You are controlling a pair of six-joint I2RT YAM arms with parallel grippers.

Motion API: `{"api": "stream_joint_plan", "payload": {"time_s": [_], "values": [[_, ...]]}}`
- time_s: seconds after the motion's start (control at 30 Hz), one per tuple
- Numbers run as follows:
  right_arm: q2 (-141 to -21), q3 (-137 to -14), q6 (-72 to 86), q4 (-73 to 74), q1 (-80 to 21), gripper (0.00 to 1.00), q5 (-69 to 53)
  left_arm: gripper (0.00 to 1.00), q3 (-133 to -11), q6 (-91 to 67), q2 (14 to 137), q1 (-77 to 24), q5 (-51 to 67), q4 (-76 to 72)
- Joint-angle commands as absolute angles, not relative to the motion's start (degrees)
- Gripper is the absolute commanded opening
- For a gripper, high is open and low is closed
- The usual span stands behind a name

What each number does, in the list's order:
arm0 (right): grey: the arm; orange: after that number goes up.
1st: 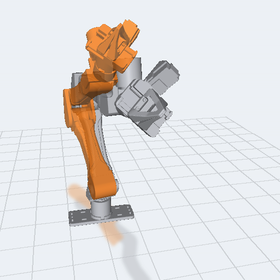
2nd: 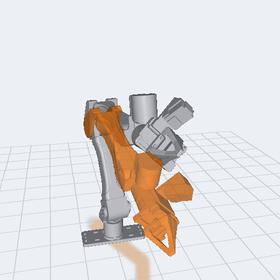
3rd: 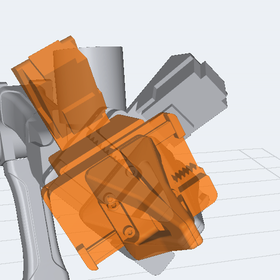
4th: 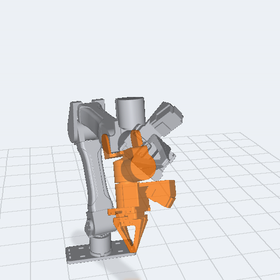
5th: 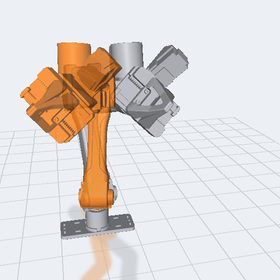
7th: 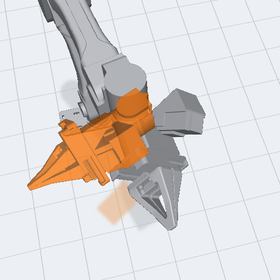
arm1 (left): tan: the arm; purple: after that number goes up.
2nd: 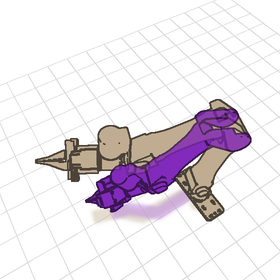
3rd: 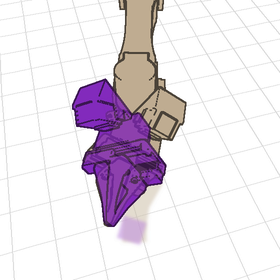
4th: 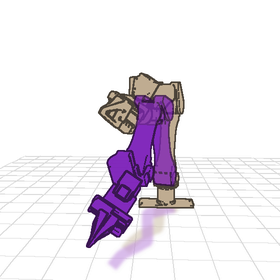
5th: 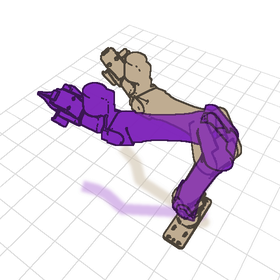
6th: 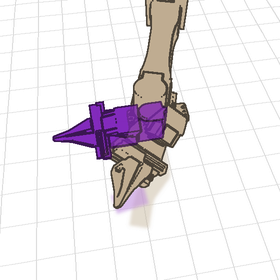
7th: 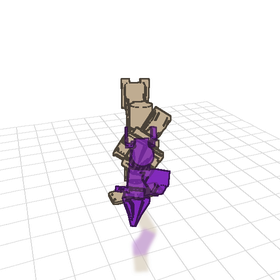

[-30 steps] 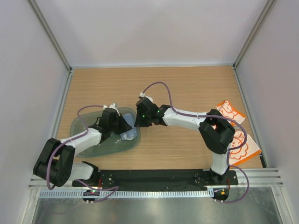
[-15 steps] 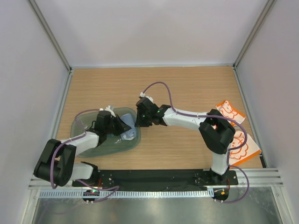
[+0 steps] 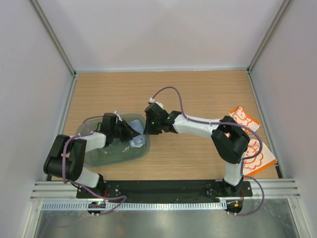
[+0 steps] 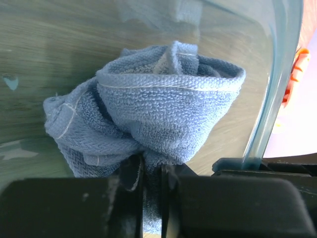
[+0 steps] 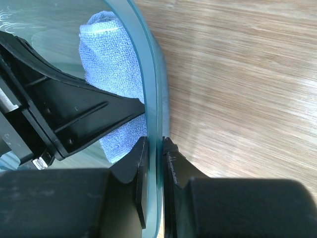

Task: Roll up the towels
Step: Place the rolled towel into the container

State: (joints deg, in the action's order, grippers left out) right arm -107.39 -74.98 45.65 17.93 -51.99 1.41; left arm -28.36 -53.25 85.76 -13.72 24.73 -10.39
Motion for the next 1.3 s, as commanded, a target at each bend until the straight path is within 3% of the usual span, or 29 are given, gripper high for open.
{"api": "stream_joint_plan", "payload": {"time_s": [0.0, 0.13, 0.17, 0.2, 0.23, 0.27, 0.6, 0.8, 1.27], "values": [[-105.56, -75.06, 44.74, 21.45, -51.68, 0.01, 4.31, 0.0, -25.4, -51.42, 90.36, -13.98, 18.28, 3.42], [-105.64, -75.15, 44.65, 21.88, -51.59, 0.01, 4.4, 0.0, -25.92, -51.33, 88.07, -14.06, 16.62, 6.41], [-105.64, -75.23, 44.65, 22.06, -51.5, 0.01, 4.66, 0.06, -26.19, -50.98, 86.5, -13.98, 15.65, 7.29], [-105.64, -75.32, 44.56, 22.15, -51.42, 0.01, 4.66, 0.32, -26.97, -50.89, 85.7, -14.06, 15.12, 9.73], [-105.64, -75.32, 44.56, 22.06, -51.42, 0.01, 4.75, 0.83, -27.33, -50.8, 84.82, -14.06, 14.94, 10.8], [-105.64, -75.32, 44.56, 22.5, -51.33, 0.01, 4.75, 0.99, -27.68, -50.63, 83.07, -14.06, 14.85, 11.68], [-106.17, -76.73, 44.47, 23.38, -50.8, 0.01, 4.92, 1.0, -30.93, -50.8, 72.35, -14.06, 8.27, 24.95], [-105.65, -76.47, 44.38, 23.55, -50.8, 0.01, 5.18, 1.0, -32.52, -50.1, 71.89, -14.06, 7.29, 27.59], [-105.73, -76.73, 43.07, 21.97, -50.8, 0.01, 3.34, 1.0, -32.87, -48.43, 76.37, -14.59, 8.17, 18.03]]}}
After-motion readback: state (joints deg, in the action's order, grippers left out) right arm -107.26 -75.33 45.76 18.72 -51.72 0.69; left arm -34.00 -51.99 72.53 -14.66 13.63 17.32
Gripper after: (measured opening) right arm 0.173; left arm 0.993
